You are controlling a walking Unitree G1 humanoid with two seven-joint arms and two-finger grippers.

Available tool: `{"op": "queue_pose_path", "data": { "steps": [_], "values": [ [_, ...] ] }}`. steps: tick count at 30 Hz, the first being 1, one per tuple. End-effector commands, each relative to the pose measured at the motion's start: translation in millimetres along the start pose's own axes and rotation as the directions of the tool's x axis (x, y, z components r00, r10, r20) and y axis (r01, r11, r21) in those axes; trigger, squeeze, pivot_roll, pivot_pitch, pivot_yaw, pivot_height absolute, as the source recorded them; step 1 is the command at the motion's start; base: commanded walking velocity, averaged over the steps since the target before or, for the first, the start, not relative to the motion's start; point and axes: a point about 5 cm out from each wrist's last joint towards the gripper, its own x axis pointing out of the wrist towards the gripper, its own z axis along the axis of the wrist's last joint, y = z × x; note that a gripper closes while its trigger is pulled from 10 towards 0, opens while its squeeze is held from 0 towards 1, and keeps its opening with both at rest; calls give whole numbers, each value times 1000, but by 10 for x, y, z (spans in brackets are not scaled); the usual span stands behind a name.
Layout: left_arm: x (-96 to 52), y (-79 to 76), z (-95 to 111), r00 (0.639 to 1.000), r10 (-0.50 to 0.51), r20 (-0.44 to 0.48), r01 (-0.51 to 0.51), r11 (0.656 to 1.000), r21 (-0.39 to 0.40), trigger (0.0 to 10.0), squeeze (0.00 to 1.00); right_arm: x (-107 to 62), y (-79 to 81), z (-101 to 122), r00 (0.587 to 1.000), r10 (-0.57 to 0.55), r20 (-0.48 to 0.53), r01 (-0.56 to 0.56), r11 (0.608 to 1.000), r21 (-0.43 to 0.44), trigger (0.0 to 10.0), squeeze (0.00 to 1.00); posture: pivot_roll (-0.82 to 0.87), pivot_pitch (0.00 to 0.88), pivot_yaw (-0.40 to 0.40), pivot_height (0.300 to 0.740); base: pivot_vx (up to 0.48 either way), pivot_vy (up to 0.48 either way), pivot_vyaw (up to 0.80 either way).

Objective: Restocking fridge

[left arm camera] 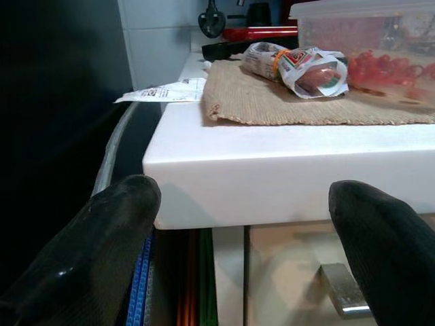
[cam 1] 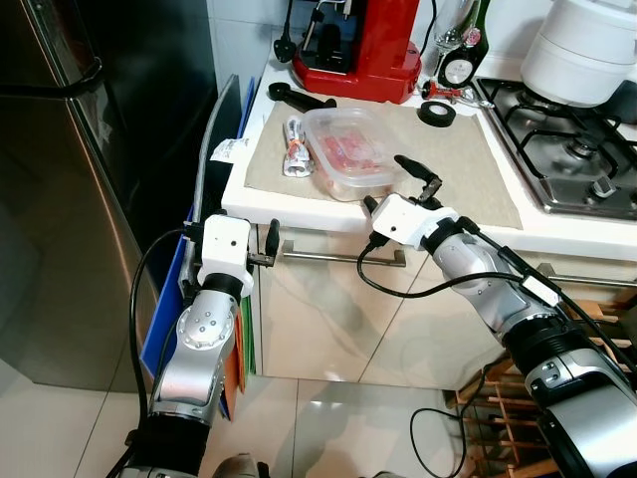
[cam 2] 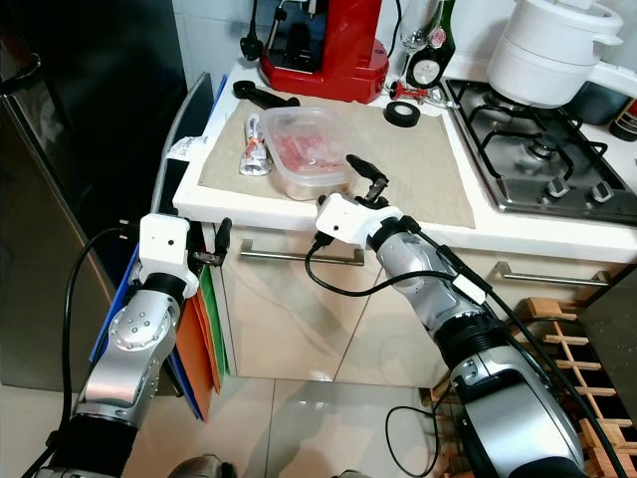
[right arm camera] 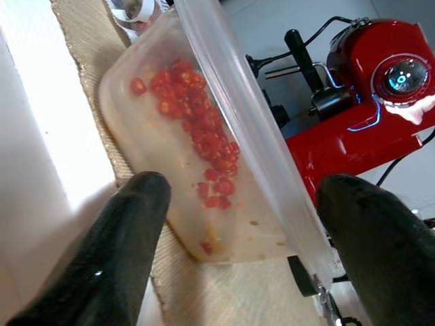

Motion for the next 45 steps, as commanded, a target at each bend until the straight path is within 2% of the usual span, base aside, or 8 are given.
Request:
{"op": "queue_pose_path", "data": {
  "steps": [1, 8, 21, 32, 36, 41, 42, 45],
  "values": [
    [32, -13, 9, 1000, -5, 1, 5, 1000, 9, 10000, 0, 5, -40, -40, 1000, 2, -20, -2, 1000, 24, 0, 0, 160, 15, -72, 732, 0, 0, 0],
    [40, -35, 4, 1000, -4, -1, 4, 1000, 7, 10000, 0, -17, 4, -29, 999, 48, 7, -48, 999, -20, 0, 0, 156, 11, -74, 732, 0, 0, 0],
    [38, -40, -6, 1000, -5, -4, 5, 1000, 8, 10000, 0, -53, 30, -37, 998, 64, 28, -64, 998, -25, 0, 0, 149, 23, -71, 732, 0, 0, 0],
    [33, -45, -14, 1000, -4, -9, 5, 1000, 13, 10000, 0, -84, -66, -100, 1000, -28, -12, 30, 988, 150, 0, 0, 147, 27, -71, 732, 0, 0, 0],
    [41, -46, -16, 1000, 1, -13, 0, 1000, 19, 10000, 0, -101, -114, -140, 997, -66, -38, 73, 966, 250, 0, 0, 144, 28, -69, 732, 0, 0, 0],
    [42, -46, -18, 1000, 0, -14, 1, 1000, 20, 10000, 0, -105, -141, -136, 997, -75, -32, 81, 955, 286, 0, 0, 142, 29, -68, 732, 0, 0, 0],
    [43, -45, -18, 1000, 0, -14, 0, 1000, 22, 10000, 0, -111, -177, -129, 995, -100, -29, 103, 938, 331, 0, 0, 144, 31, -69, 732, 0, 0, 0],
    [45, -40, -19, 1000, 13, -17, -12, 999, 32, 10000, 0, -116, -253, -83, 990, -142, 0, 131, 916, 378, 0, 0, 144, 31, -68, 732, 0, 0, 0]
  ]
}}
